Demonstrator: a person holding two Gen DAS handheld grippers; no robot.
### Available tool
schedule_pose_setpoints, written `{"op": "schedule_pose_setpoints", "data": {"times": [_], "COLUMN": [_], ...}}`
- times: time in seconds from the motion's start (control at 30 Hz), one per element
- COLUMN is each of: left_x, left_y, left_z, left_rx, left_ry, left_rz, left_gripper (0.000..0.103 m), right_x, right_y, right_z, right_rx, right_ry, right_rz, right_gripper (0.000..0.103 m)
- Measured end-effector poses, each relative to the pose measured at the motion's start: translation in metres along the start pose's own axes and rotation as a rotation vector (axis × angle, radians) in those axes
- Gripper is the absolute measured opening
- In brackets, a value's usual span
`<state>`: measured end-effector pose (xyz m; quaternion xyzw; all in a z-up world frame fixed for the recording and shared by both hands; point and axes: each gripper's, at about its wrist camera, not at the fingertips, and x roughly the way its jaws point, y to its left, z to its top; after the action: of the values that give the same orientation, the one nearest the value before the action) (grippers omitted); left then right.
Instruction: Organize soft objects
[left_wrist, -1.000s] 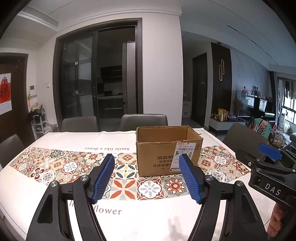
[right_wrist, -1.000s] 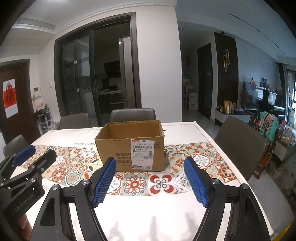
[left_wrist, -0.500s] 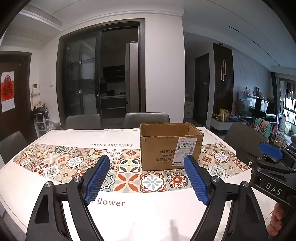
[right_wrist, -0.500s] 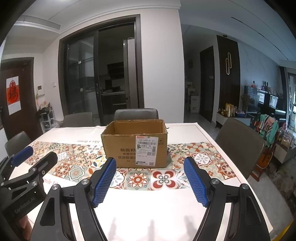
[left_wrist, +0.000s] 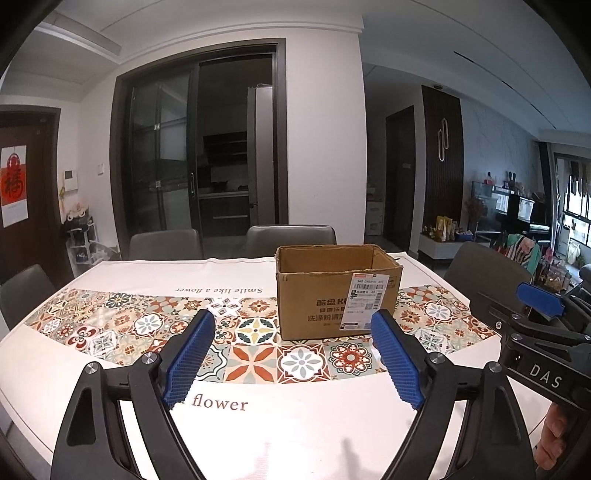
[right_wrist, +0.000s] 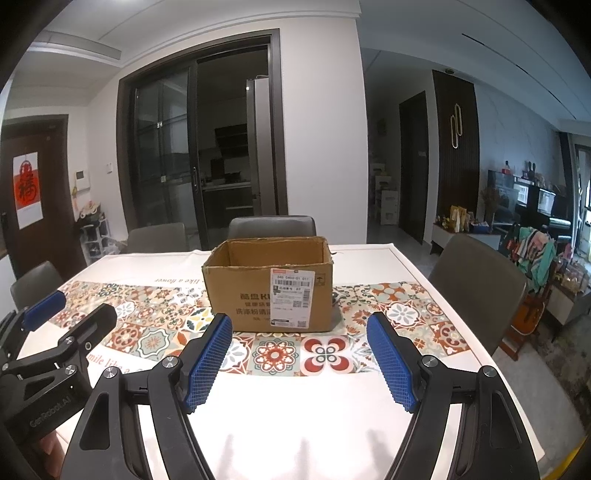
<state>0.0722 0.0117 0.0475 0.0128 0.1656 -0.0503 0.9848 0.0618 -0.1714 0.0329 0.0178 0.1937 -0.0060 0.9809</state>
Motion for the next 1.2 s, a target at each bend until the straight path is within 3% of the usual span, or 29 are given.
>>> {"op": "schedule_pose_setpoints", "data": {"times": [1.2], "left_x": [-0.0012], "left_y": [-0.0026], "left_z": [0.0005], "left_rx": [0.008], "left_ry": [-0.013], "left_rz": [0.001], "left_gripper": [0.095], "right_x": [-0.0024], "right_y": [-0.0004], "right_z": [-0.0028], "right_rx": [0.006], "right_ry": [0.005], "right_rz": [0.005], "right_gripper": [0.076]}}
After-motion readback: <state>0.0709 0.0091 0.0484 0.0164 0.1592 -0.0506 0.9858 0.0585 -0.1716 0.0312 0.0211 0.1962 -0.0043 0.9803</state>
